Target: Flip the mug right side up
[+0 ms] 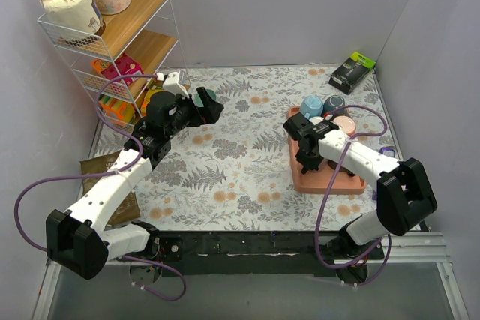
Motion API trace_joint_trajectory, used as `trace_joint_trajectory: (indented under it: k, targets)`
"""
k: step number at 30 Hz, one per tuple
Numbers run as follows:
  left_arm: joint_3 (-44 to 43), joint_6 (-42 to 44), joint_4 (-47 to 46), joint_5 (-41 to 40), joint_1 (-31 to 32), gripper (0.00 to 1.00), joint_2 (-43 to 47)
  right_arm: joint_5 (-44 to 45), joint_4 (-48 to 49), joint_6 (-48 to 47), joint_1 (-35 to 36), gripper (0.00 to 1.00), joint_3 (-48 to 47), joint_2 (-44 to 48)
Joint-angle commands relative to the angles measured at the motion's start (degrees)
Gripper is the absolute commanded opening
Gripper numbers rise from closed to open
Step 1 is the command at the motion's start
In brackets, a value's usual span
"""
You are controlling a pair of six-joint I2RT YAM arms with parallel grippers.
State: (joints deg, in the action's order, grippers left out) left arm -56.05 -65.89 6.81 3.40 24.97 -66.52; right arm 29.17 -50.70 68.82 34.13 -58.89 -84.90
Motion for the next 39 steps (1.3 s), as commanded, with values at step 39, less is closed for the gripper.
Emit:
trace_joint_trajectory:
  k: [39]
  targets:
    - [-5.38, -29.29, -41.16, 41.51, 5.09, 0.98, -7.22, -35.14, 54.91, -16.96, -0.47, 0.01, -16.08, 22.68]
